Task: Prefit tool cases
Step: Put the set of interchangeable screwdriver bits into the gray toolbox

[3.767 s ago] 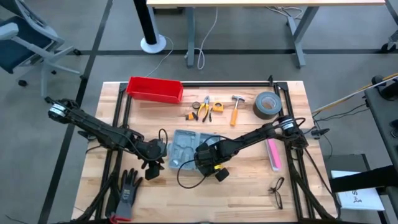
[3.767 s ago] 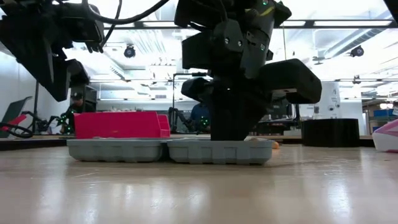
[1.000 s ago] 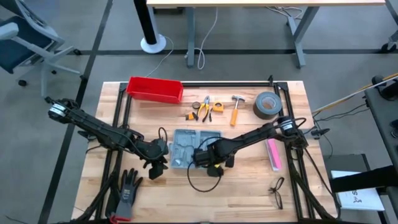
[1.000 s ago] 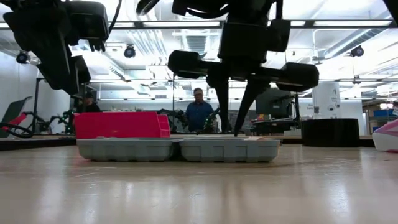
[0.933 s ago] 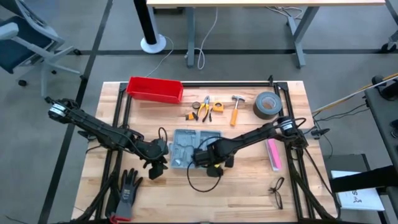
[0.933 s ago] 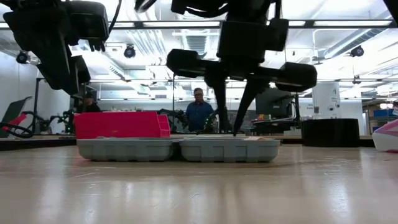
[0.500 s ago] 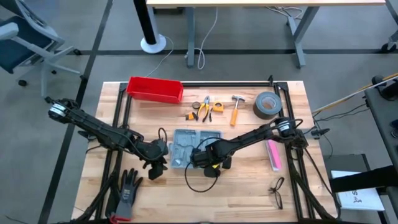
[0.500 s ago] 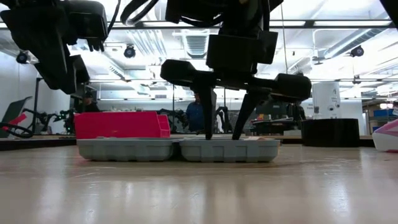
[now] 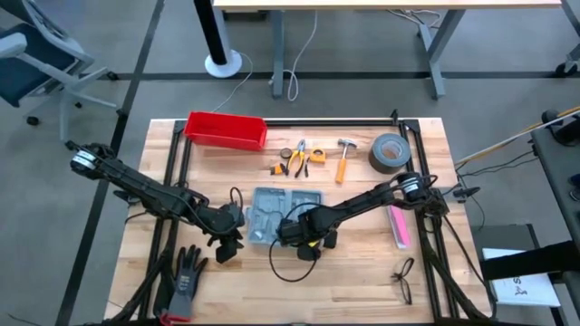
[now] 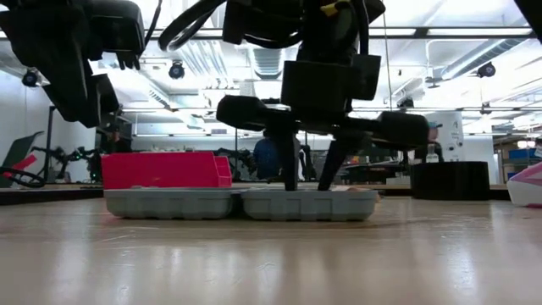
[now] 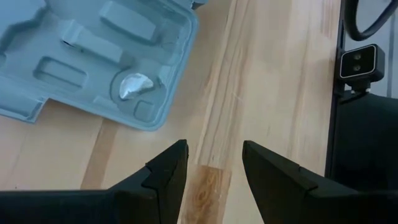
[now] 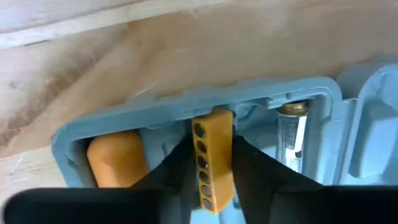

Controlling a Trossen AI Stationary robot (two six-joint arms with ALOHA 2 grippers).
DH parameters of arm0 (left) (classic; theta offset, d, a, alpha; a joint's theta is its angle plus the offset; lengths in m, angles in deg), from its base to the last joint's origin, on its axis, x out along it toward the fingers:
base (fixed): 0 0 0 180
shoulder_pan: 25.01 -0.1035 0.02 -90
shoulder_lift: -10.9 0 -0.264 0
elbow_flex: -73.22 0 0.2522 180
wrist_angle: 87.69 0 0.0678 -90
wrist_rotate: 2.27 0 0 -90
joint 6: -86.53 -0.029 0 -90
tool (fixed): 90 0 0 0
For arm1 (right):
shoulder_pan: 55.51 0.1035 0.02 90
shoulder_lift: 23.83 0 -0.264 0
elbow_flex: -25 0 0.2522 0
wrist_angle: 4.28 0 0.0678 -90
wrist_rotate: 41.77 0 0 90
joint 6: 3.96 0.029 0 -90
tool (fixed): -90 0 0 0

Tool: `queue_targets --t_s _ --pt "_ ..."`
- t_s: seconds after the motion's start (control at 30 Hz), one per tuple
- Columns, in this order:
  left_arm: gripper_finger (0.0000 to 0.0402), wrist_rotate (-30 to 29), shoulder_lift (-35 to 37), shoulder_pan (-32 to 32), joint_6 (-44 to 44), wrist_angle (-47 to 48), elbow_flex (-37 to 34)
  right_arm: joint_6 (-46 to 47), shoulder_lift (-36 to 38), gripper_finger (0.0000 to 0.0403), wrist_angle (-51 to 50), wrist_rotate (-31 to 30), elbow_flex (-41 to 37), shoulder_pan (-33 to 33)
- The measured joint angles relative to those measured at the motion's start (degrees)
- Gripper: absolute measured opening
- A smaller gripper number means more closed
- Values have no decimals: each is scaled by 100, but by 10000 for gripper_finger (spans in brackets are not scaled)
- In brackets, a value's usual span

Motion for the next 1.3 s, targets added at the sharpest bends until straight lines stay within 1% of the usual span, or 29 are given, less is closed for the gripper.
queue_targets --t_s 0.13,0.2,0.37,0.53,0.73,0.83,0.9,1.13,1.3 --pt "162 0 0 2 0 0 0 16 69 31 11 -22 20 -4" --pt "162 0 0 2 0 -3 0 17 98 19 -45 -21 17 -6" --pt "162 15 0 2 15 2 0 85 233 18 -91 -109 15 -6" --pt "162 26 0 4 15 1 0 232 334 32 -108 -225 15 -17" --pt "162 28 0 13 20 2 0 312 340 22 -445 -154 7 -17" --pt "162 28 0 13 19 2 0 405 340 25 -504 -75 5 -15" --pt "162 31 0 13 19 1 0 401 340 28 -494 25 -5 -17" --pt "162 33 2 22 20 0 0 315 347 22 -429 31 -80 -17" --pt "162 35 2 22 20 2 0 297 348 27 -273 31 -123 -17"
